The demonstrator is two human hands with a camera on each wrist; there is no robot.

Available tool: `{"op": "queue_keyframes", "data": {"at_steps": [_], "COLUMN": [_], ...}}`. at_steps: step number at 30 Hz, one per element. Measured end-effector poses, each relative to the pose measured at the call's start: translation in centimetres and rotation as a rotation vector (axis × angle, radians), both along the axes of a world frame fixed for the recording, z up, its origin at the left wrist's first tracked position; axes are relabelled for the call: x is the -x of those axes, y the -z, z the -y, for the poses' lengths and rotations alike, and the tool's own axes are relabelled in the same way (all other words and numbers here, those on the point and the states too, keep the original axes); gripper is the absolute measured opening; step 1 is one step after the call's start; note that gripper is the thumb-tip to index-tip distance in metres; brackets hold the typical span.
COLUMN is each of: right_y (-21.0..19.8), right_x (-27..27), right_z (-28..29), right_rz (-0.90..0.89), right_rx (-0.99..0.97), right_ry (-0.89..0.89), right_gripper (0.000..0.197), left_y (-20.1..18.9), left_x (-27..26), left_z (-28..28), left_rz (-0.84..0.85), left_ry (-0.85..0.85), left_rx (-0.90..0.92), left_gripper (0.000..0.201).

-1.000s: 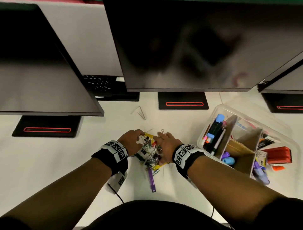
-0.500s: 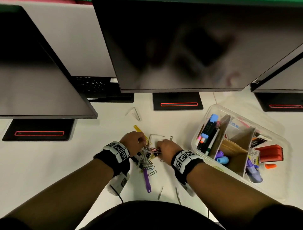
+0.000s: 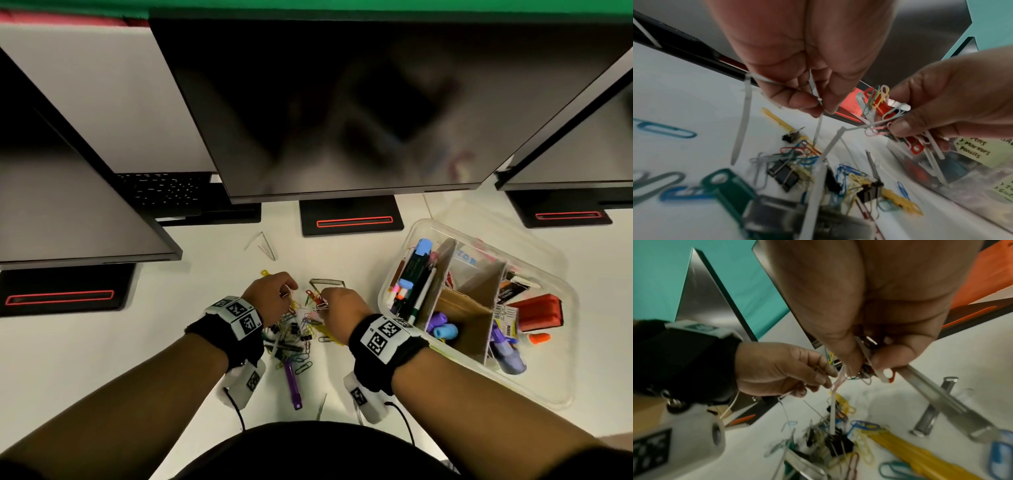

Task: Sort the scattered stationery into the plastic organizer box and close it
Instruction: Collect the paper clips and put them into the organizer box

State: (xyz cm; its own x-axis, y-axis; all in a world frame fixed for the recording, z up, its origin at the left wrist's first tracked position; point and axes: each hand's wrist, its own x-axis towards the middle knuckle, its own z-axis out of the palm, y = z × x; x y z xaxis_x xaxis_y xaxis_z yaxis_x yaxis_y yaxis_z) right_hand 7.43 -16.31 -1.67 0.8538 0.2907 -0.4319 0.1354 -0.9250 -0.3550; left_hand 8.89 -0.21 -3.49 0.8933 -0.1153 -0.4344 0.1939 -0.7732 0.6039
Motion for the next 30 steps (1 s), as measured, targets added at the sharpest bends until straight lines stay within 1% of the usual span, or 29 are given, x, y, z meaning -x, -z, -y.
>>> {"op": "queue_keyframes", "data": {"at_steps": [2,6,8,11,14,18,20,22,24,27,28,30], "right_y": [-0.6,-2.1,-3.0,-4.6,-6.7,-10.1,-11.7,-12.7,-13.6,-14.4,-14.5,-14.2], "right_x": [0.2,0.5,0.4,0.2,-0.2,-0.6,-0.7,-0.8,-0.9,-0.8,-0.7,-0.7], "right_z": [0.1,0.7,0.9,1.1,1.8,4.1,5.8,7.7,10.0,13.5,14.7,16.8], "right_rz": [0.015,0.024,0.026,0.039,0.057,0.093,0.112,0.131,0.162,0.166,0.162,0.147], "right_rx": [-0.019,-0.050,-0.076,-0.112,-0.174,-0.257,-0.277,-0.256,-0.210,-0.088,-0.038,0.063], "right_ry": [0.013,0.028,0.042,0.050,0.094,0.131,0.142,0.155,0.163,0.176,0.183,0.198], "right_gripper": [0.023,0.022,0.022,0.023,0.024,0.021,0.018,0.014,0.012,0.009,0.008,0.011], "left_y": [-0.4,-1.8,-2.8,-4.5,-6.5,-9.5,-10.5,-11.1,-11.8,-12.5,-12.6,-12.3], "left_x": [-0.1,-0.3,-0.3,-0.5,-1.0,-1.9,-2.4,-2.9,-3.4,-4.0,-4.3,-4.8], "left_z": [0.4,1.2,1.7,2.1,2.5,4.0,5.7,7.9,10.5,14.4,15.6,17.8], "left_rz": [-0.022,-0.060,-0.054,0.005,0.037,0.093,0.143,0.165,0.180,0.211,0.201,0.128], "left_ry": [0.026,0.182,0.238,0.226,0.210,0.225,0.200,0.176,0.195,0.227,0.222,0.192], "left_rx": [0.029,0.122,0.139,0.175,0.268,0.427,0.459,0.526,0.563,0.482,0.455,0.463], "left_gripper": [0.035,0.071,0.077,0.068,0.059,0.041,0.031,0.024,0.021,0.025,0.026,0.025]}}
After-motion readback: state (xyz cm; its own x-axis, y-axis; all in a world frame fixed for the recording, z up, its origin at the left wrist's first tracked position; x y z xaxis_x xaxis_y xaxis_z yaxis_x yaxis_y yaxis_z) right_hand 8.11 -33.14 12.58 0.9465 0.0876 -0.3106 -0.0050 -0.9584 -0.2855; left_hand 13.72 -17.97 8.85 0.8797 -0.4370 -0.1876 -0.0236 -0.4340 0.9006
